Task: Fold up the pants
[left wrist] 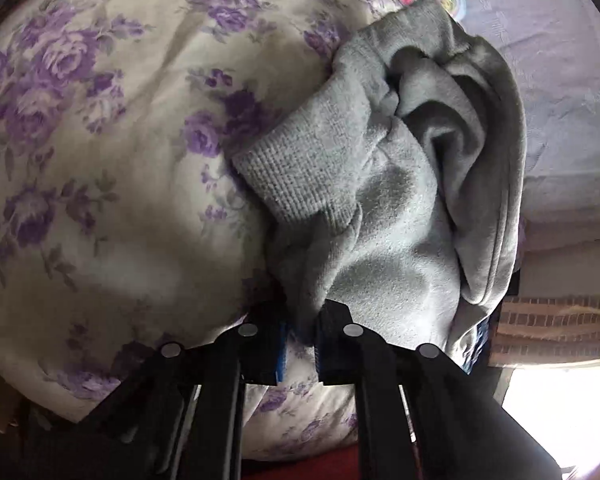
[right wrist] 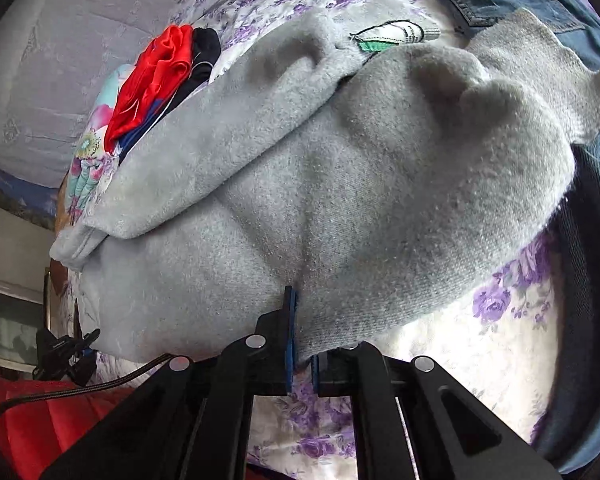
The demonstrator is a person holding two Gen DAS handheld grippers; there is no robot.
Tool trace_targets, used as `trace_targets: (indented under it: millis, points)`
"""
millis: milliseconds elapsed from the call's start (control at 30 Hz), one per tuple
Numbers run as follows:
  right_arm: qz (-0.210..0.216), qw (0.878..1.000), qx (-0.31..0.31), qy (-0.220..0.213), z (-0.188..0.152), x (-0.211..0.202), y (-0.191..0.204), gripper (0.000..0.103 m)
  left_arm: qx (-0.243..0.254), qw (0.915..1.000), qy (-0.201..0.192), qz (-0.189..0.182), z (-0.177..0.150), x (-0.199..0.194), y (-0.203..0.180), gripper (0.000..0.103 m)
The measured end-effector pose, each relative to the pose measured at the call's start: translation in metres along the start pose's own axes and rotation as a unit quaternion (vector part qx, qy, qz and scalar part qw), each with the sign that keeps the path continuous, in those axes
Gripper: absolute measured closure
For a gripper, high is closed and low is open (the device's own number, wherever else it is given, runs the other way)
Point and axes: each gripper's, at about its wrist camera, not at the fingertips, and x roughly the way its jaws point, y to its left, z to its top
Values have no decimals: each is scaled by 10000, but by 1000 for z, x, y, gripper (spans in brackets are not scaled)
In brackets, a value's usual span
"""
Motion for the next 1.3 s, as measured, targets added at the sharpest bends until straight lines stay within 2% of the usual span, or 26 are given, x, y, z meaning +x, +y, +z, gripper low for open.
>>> trace_targets:
  millis: [67, 133, 200, 300, 367, 433, 500, 533, 633, 733, 833, 867, 933, 1000, 1033, 1067, 1133, 1200, 1233, 1300]
  points:
    - [135, 9997, 35, 187, 3, 1, -6, 94, 377, 9987, 58, 326, 2, 0, -9, 83]
    - [142, 9991, 200, 335, 4, -8, -12, 85, 394, 9982, 140, 434, 5, -8, -13, 79]
    - [-117, 9996, 184, 180, 2, -29, -16, 72, 399, 9980, 27, 494, 11, -27, -18, 70]
    - [-385, 9979, 48, -514, 3, -64, -12, 70, 568, 9974, -347, 276, 19, -58, -32, 63]
    - [-305, 9949, 71, -958, 13, -76, -6, 70, 646, 9971, -395, -38, 27, -61, -43, 57]
    - [-127, 9937, 90, -1114, 29, -71, 2, 70, 752, 9958, -366, -367, 36, -51, -62, 52]
    - [-238, 9952, -59, -951, 42, -53, 13, 70, 937, 9943, -258, -430, 47, -32, -83, 50]
    - [-413, 9956, -233, -803, 47, -42, 20, 70, 1027, 9939, -157, -374, 48, -23, -91, 50]
    - [-814, 9905, -843, -721, 51, -21, 42, 70, 1235, 9923, 114, -45, 55, 4, -107, 50]
    - [-982, 9868, -1081, -696, 52, -17, 51, 70, 1252, 9916, 303, 120, 47, 21, -113, 50]
    - [-1137, 9821, -1314, -727, 50, -34, 55, 70, 1257, 9914, 312, 192, 44, 27, -115, 50]
    - [-1201, 9806, -1360, -738, 48, -42, 51, 66, 1290, 9911, 275, 200, 44, 27, -117, 50]
    - [-1525, 9789, -1232, -570, 43, -50, 26, 65, 1334, 9906, 182, 226, 44, 26, -118, 44]
    - [-1813, 9811, -629, -239, 42, -50, -8, 66, 1311, 9908, 168, 273, 47, 26, -113, 43]
    - [-1849, 9816, -324, -340, 40, -56, -19, 66, 1270, 9913, 201, 285, 49, 28, -111, 43]
    - [-1775, 9819, -215, -626, 39, -66, -19, 67, 1229, 9918, 213, 289, 50, 29, -109, 43]
    - [-1757, 9769, -496, -1108, 41, -77, 0, 67, 1196, 9920, 248, 315, 52, 35, -111, 43]
    - [-1730, 9729, -936, -1213, 42, -69, 22, 63, 1241, 9912, 310, 353, 55, 42, -115, 43]
    - [-1714, 9732, -1109, -1055, 42, -59, 28, 64, 1282, 9905, 344, 361, 56, 43, -117, 42]
    - [-2119, 9702, -1120, -354, 41, -29, 15, 64, 1368, 9891, 397, 376, 58, 46, -122, 42]
